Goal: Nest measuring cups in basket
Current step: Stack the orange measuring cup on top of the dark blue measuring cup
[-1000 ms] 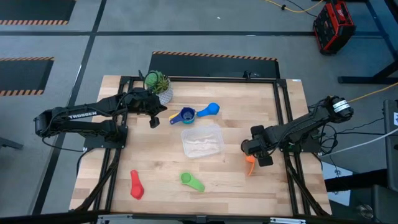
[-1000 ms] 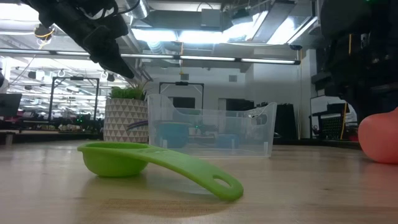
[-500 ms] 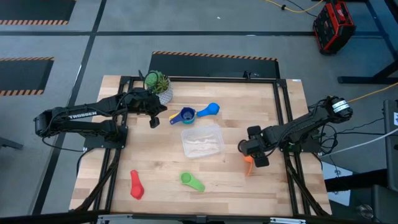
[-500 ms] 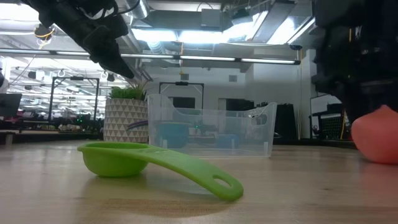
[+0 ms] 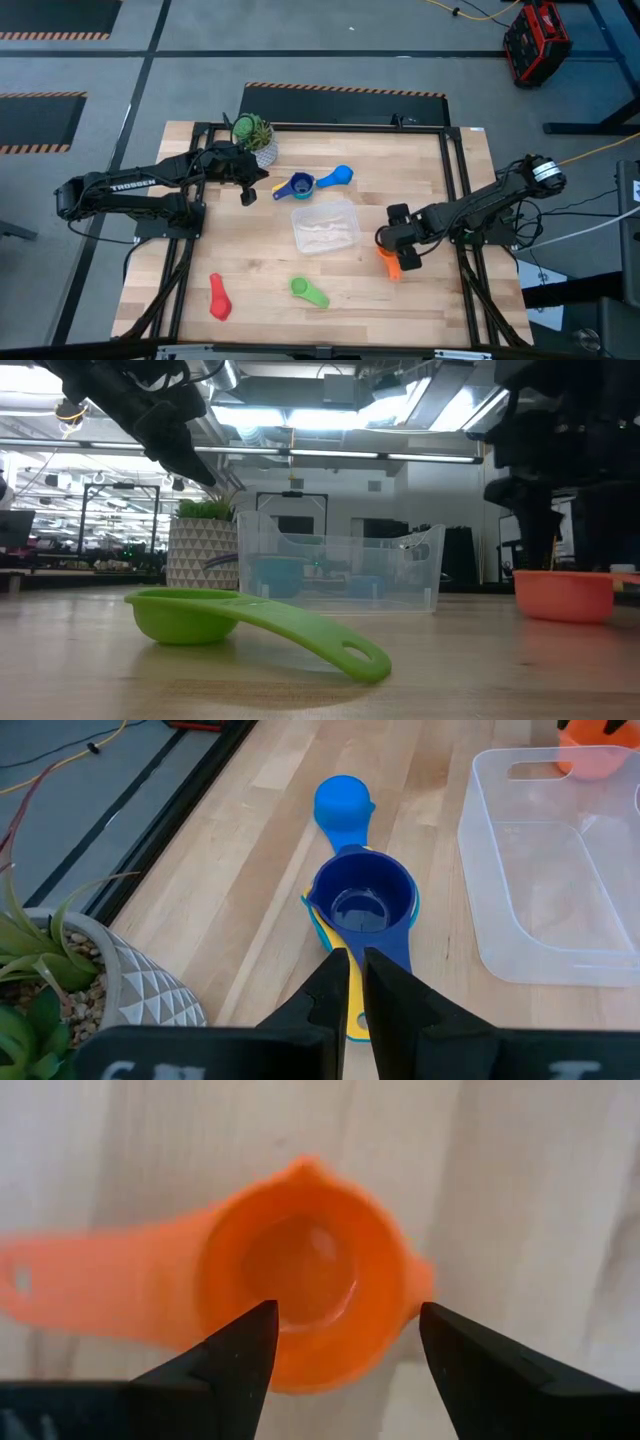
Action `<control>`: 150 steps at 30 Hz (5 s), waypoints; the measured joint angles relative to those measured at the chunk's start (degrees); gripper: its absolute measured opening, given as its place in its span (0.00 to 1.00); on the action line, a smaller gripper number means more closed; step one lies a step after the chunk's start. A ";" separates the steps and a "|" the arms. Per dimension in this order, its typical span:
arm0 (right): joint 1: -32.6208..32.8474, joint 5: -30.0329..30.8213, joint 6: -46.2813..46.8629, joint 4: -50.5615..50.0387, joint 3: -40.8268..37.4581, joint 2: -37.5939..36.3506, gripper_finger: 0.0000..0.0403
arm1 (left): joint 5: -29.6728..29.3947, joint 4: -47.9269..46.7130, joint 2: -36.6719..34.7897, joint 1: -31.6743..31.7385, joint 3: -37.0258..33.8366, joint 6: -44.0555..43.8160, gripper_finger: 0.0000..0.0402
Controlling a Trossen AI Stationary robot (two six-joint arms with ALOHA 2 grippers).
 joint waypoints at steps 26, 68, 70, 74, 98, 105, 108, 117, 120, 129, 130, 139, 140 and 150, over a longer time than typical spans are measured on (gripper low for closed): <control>-4.47 -4.16 -30.70 1.03 8.48 1.93 0.62 | 0.00 0.00 -0.02 -0.02 0.00 0.03 0.07; -7.83 -10.61 -32.73 -0.90 10.02 13.81 0.04 | 0.00 0.00 -0.02 -0.02 0.00 0.08 0.07; -7.87 -10.31 -32.51 -3.53 11.66 13.86 0.03 | 0.00 0.00 -0.02 -0.02 0.00 0.08 0.07; -8.37 -10.33 -30.86 -10.39 16.21 13.86 0.05 | 0.00 0.00 -0.02 -0.02 0.00 0.10 0.07; -31.88 -10.51 -21.94 -17.37 47.45 13.86 0.04 | 0.00 0.00 -0.02 -0.02 0.00 0.10 0.07; -38.10 -17.48 -7.84 -3.44 48.63 14.44 0.04 | 0.00 0.00 -0.02 -0.02 0.00 0.12 0.07; -39.00 -21.37 -4.23 1.20 48.63 16.40 0.04 | 0.00 0.00 -0.02 -0.01 0.00 0.12 0.07; -40.13 -22.64 1.71 5.98 48.61 24.98 0.04 | -0.01 0.00 -0.02 -0.01 0.00 0.13 0.07; -40.61 -22.66 2.03 6.18 48.61 27.73 0.04 | -0.02 0.02 -0.01 -0.02 0.00 0.14 0.07; -40.52 -24.45 2.52 10.56 48.61 34.18 0.04 | 0.00 0.01 -0.02 -0.02 0.00 0.14 0.07; -40.52 -24.43 2.98 10.98 48.61 34.58 0.04 | -0.02 0.00 -0.02 -0.02 0.00 0.14 0.07; -40.52 -23.99 2.94 12.26 48.59 36.19 0.04 | -0.01 0.02 -0.02 -0.02 0.00 0.15 0.07; -40.51 -24.02 2.95 12.70 48.59 36.61 0.04 | -0.02 0.02 -0.02 -0.01 0.00 0.16 0.07; -40.46 -24.45 2.94 14.04 48.54 40.53 0.04 | 0.00 0.04 0.00 -0.02 0.00 0.14 0.07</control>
